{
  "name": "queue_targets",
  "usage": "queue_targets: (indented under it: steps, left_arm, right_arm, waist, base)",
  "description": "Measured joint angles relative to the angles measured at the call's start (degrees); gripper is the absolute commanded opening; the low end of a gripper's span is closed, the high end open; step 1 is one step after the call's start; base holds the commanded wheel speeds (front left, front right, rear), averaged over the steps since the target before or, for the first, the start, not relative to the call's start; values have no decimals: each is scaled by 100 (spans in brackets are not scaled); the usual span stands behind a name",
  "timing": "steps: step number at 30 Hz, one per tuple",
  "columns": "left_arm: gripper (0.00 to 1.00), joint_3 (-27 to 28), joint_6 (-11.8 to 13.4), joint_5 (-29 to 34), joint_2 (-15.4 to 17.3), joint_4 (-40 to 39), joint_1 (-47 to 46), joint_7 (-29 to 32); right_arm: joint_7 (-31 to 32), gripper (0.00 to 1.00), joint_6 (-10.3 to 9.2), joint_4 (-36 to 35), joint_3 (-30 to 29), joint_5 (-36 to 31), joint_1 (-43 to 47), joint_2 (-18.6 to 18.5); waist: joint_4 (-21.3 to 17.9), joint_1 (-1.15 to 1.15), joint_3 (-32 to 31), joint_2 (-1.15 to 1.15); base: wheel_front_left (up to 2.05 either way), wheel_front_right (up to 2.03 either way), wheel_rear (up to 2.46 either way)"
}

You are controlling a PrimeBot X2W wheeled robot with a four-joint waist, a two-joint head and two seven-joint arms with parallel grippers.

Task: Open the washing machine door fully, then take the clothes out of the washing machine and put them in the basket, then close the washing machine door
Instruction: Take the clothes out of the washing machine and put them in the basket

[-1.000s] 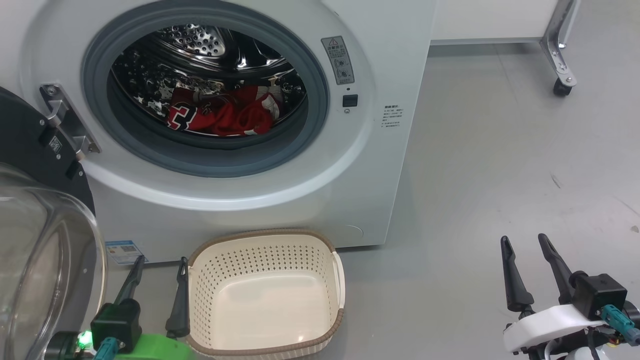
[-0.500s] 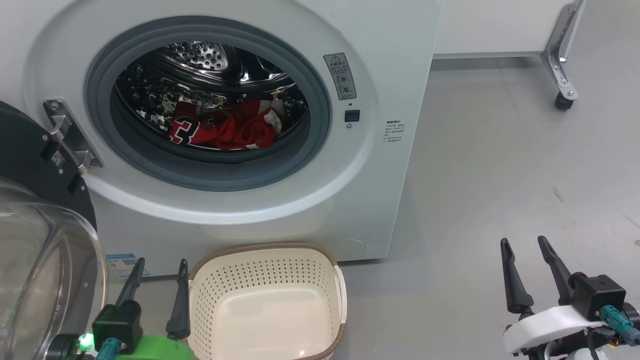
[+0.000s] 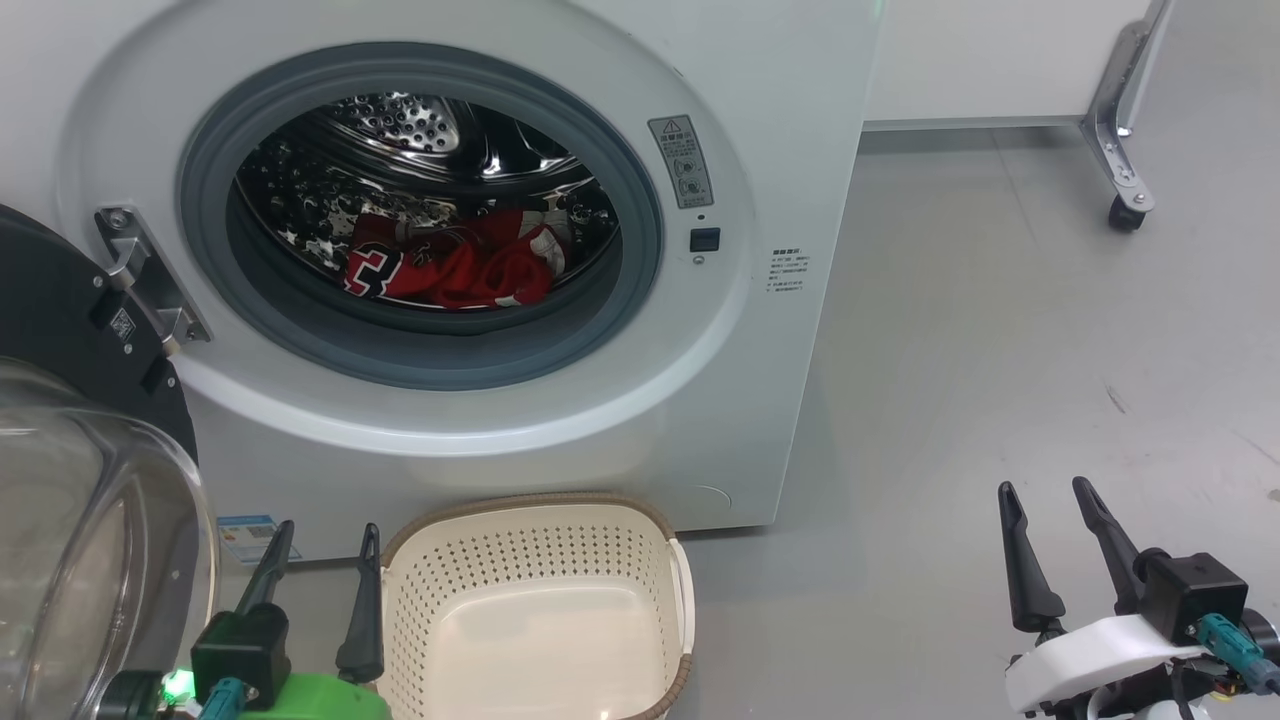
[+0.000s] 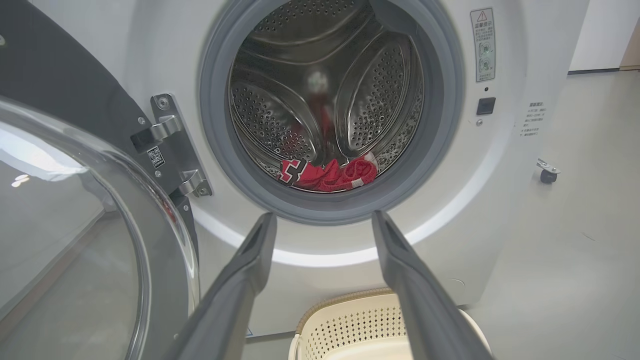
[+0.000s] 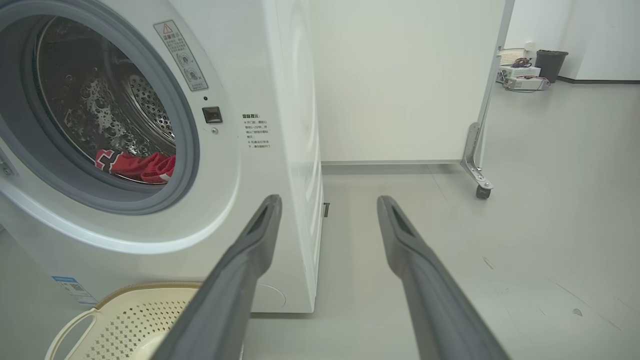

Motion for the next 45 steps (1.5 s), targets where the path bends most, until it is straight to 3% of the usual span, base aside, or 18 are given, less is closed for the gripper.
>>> queue_targets:
  steps: [20,45]
  left_arm:
    - [100,-104,-40,26,7,41,-152,268]
    - [100,-189,-735,-393,26,1129,-3059,1457]
  right_arm:
    - [92,100,4,-148,100,-3,48,-26]
    - [144,100,104,-601,220,-19,-644,5]
  waist:
    - [-105,0,202,0]
    - [-625,1,1572,0]
  base:
    - [0,0,0]
    - [0,0,0]
